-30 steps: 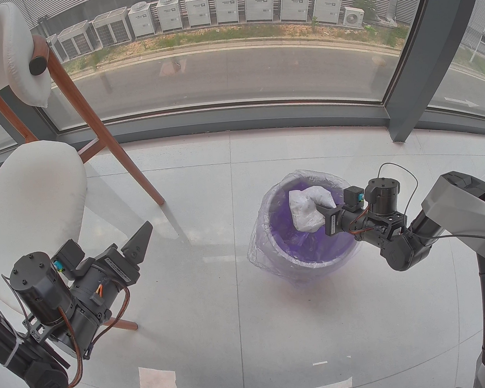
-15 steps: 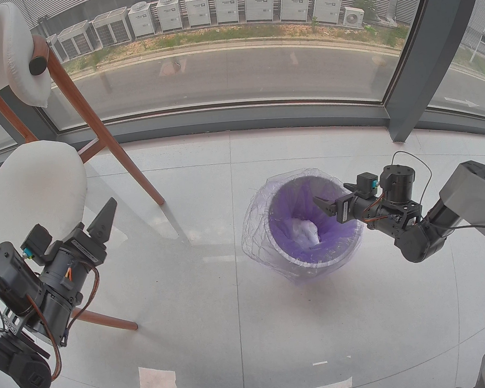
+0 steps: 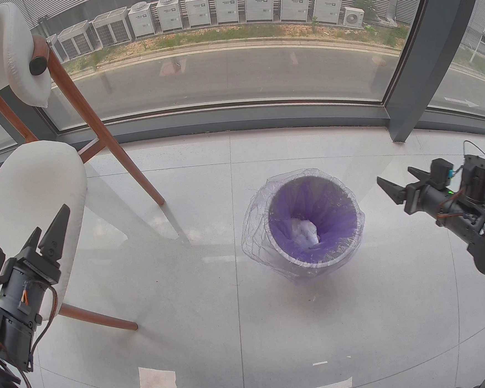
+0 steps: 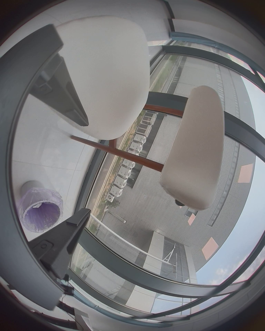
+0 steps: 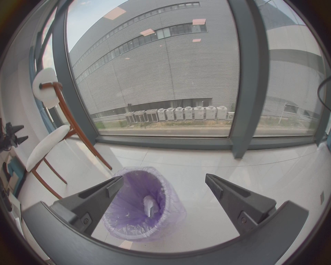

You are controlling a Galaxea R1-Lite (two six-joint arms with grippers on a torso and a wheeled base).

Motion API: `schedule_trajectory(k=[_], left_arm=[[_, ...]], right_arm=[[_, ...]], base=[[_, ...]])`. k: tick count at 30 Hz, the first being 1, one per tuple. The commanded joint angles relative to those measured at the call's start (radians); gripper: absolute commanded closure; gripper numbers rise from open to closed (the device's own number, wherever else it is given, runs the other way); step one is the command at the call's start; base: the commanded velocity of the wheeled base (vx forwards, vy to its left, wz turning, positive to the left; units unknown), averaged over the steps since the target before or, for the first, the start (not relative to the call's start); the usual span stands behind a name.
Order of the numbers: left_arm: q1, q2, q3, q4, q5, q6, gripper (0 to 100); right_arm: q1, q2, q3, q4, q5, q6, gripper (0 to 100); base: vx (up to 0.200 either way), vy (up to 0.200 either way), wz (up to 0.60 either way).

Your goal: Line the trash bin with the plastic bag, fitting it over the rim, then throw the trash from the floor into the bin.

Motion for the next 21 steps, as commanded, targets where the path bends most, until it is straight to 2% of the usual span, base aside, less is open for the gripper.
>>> schedule_trajectory(k=[1, 3, 5, 7, 8, 11, 14, 15, 17, 18, 19, 21], left_arm=[[0.101, -0.256, 0.074, 0.070, 0.003, 0.059, 0], [0.156, -0.301, 0.074, 0.087, 0.006, 0.082, 0], [0.251, -0.352, 0.074, 0.125, 0.006, 0.114, 0], [0.317, -0.440, 0.074, 0.214, 0.000, 0.134, 0], [0.324, -0.479, 0.074, 0.256, -0.003, 0.140, 0], [0.300, -0.641, 0.074, 0.435, -0.006, 0.178, 0], [0.223, -0.798, 0.069, 0.641, -0.005, 0.183, 0], [0.214, -0.813, 0.068, 0.662, -0.005, 0.183, 0], [0.136, -0.939, 0.048, 0.845, -0.002, 0.185, 0], [0.136, -0.939, 0.048, 0.845, -0.002, 0.185, 0], [0.102, -1.043, 0.034, 0.997, 0.000, 0.197, 0], [0.108, -1.137, 0.037, 1.135, 0.004, 0.244, 0]], right_arm=[[-0.147, -0.556, 0.409, -0.135, 0.002, 0.084, 0], [-0.157, -0.660, 0.466, -0.114, 0.002, 0.101, 0], [-0.157, -0.766, 0.500, -0.053, 0.005, 0.101, 0], [-0.157, -0.886, 0.515, 0.052, 0.008, 0.101, 0], [-0.157, -0.928, 0.514, 0.099, 0.008, 0.101, 0], [-0.157, -1.093, 0.486, 0.309, 0.008, 0.099, 0], [-0.157, -1.244, 0.455, 0.540, 0.006, 0.098, 0], [-0.157, -1.260, 0.454, 0.563, 0.006, 0.098, 0], [-0.157, -1.386, 0.443, 0.740, 0.008, 0.093, 0], [-0.157, -1.386, 0.443, 0.740, 0.008, 0.093, 0], [-0.156, -1.488, 0.449, 0.859, 0.009, 0.069, 0], [-0.145, -1.582, 0.460, 0.946, 0.014, 0.050, 0]], base=[[0.000, 0.000, 0.00], [0.000, 0.000, 0.00], [0.000, 0.000, 0.00], [0.000, 0.000, 0.00], [0.000, 0.000, 0.00], [0.000, 0.000, 0.00], [0.000, 0.000, 0.00], [0.000, 0.000, 0.00], [0.000, 0.000, 0.00], [0.000, 0.000, 0.00], [0.000, 0.000, 0.00], [0.000, 0.000, 0.00]])
